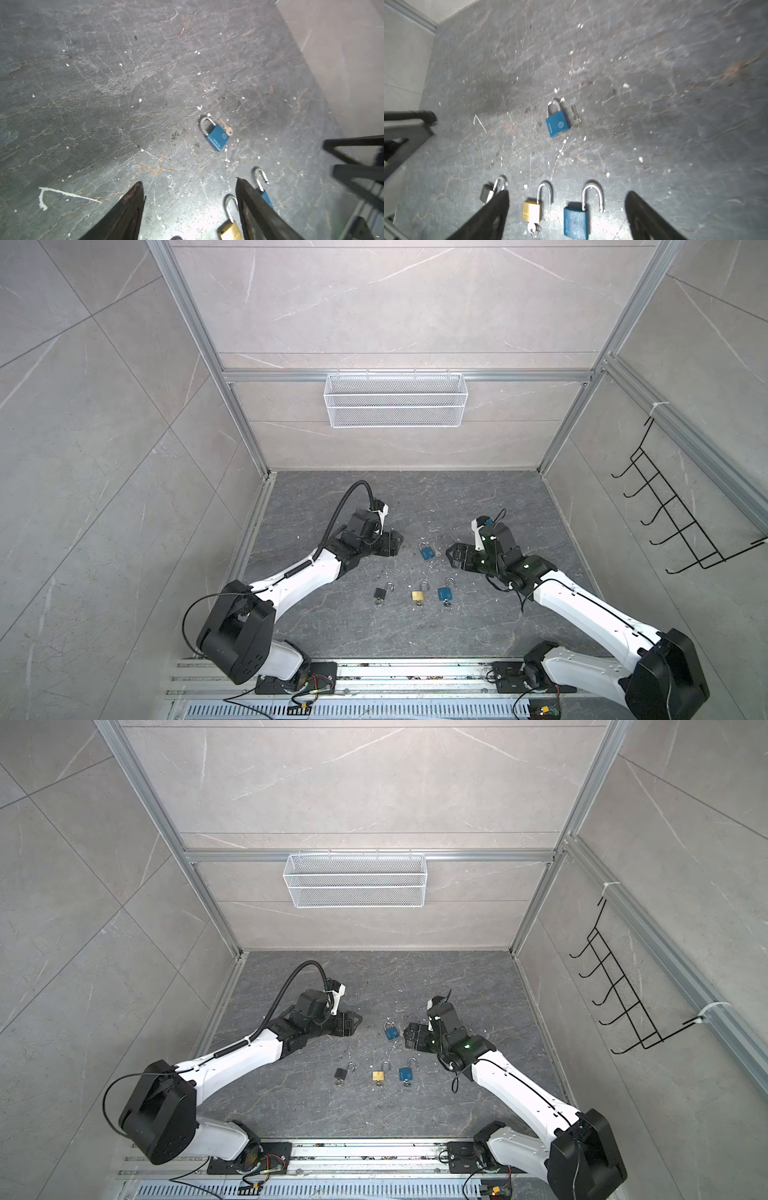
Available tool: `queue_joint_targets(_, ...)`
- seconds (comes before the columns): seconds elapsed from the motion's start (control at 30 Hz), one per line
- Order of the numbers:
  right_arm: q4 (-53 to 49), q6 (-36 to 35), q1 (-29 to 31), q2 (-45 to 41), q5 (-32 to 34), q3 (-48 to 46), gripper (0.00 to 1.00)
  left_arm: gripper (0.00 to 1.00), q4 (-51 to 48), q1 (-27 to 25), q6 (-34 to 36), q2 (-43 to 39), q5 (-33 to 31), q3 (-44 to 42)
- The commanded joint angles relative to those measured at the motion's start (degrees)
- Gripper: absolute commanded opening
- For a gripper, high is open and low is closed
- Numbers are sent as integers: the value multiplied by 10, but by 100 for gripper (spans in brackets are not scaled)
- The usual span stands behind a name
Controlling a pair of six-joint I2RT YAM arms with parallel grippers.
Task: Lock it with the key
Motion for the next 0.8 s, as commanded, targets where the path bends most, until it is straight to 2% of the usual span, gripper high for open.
queue_joint_targets(0.0, 11, 14, 27, 27, 21, 0, 84, 72, 28, -3, -14, -24, 20, -18)
queue_joint_targets(0.17, -32, 27, 74, 58, 109, 33, 84, 72, -2, -4, 6, -32, 25, -7)
queue_joint_targets(0.37, -23, 52, 118, 88, 148, 34, 84, 73, 10, -4, 2, -52, 16, -30)
queue_joint_targets(0.63, -7, 53, 140, 125, 131, 32, 84, 72, 36, -3, -6, -67, 0, -48)
queue_joint_targets(0.77, -1, 54, 151, 115, 122, 18, 79, 72, 74, -3, -13, -61, 24, -64)
